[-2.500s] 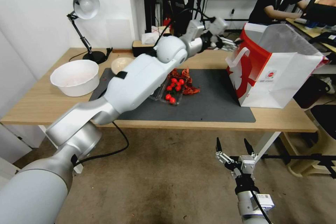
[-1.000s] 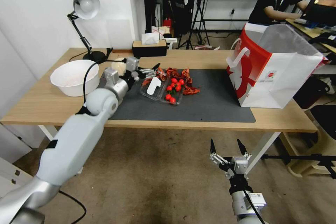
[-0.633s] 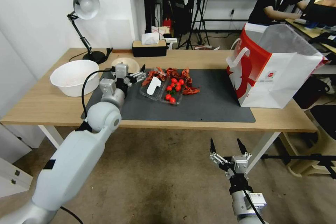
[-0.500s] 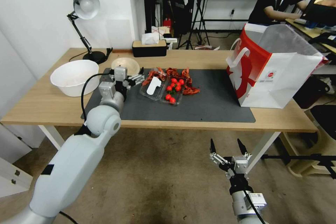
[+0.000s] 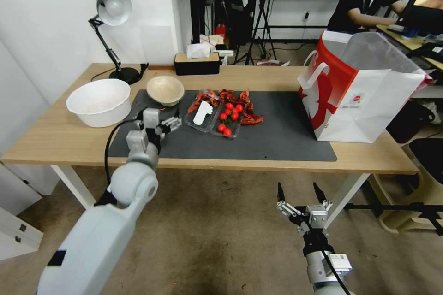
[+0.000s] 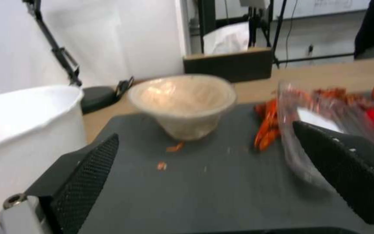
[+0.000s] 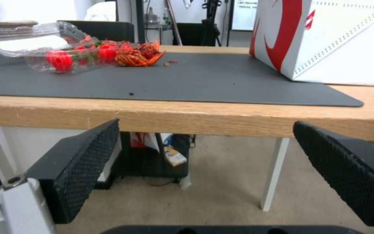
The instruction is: Pick up the trash from the table and place it into the takeout bag.
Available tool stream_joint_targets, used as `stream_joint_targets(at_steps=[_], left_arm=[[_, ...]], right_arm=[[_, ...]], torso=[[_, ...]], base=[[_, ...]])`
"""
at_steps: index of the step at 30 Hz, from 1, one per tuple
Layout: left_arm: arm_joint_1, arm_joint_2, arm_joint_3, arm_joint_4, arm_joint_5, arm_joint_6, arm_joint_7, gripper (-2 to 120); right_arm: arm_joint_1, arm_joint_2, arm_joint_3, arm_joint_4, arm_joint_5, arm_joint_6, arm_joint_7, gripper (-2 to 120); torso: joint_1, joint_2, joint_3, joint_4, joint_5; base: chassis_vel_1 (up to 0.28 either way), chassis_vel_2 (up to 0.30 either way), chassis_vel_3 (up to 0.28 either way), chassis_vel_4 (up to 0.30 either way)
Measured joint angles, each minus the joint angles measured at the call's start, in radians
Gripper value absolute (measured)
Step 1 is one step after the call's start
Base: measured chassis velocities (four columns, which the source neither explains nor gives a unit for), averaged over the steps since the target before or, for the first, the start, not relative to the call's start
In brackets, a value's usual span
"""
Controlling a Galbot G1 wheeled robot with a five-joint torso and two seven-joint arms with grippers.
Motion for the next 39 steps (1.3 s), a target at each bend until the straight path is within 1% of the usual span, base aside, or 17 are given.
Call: stream_joint_targets(at_steps=[1,2,3,6,10,18,29,39], left_arm=[[0.013,-0.005,-0.004,-0.005,0.007,0.001,0.000,100],[0.053,-0.022,-0.015,-0.018,0.023,0.003,0.002,100],[0.053,-0.022,-0.015,-0.018,0.023,0.003,0.002,100],[0.108,-0.047,-0.038,-0.036,0.036,-0.001,0.008,100],[0.131,-0.055,-0.054,-0.048,0.037,-0.004,0.012,100],[0.218,-0.075,-0.107,-0.096,0.045,-0.024,0.028,100],[0.271,-0.103,-0.122,-0.123,0.060,-0.032,0.036,100],[0.271,-0.120,-0.128,-0.128,0.059,-0.036,0.035,100]], right_arm=[[0.000,-0.001,0.000,0.000,0.000,0.000,0.000,100],[0.001,-0.002,0.000,0.000,0.001,0.000,0.000,100],[0.001,-0.002,0.000,0.000,0.001,0.000,0.000,100],[0.002,-0.006,-0.002,0.000,0.002,0.000,0.001,100],[0.003,-0.009,-0.004,-0.002,0.002,0.000,0.001,100],[0.009,-0.009,-0.015,-0.009,0.003,0.001,0.001,100],[0.008,-0.007,-0.018,-0.005,0.002,0.001,0.000,100],[0.007,-0.003,-0.017,-0.004,0.002,0.001,-0.001,100]], torso=[[0.000,0.000,0.000,-0.0001,0.0001],[0.000,0.000,0.000,0.0001,0.0000],[0.000,0.000,0.000,0.0001,0.0000],[0.000,0.000,0.000,0.0001,-0.0001],[0.000,0.000,0.000,0.0000,0.0000],[0.000,0.000,0.000,0.0000,0.0001],[0.000,0.000,0.000,0.0001,0.0000],[0.000,0.000,0.000,0.0000,0.0000]], base=[[0.000,0.000,0.000,0.000],[0.000,0.000,0.000,0.000],[0.000,0.000,0.000,0.000],[0.000,0.000,0.000,0.000],[0.000,0.000,0.000,0.000],[0.000,0.000,0.000,0.000],[0.000,0.000,0.000,0.000],[0.000,0.000,0.000,0.000]])
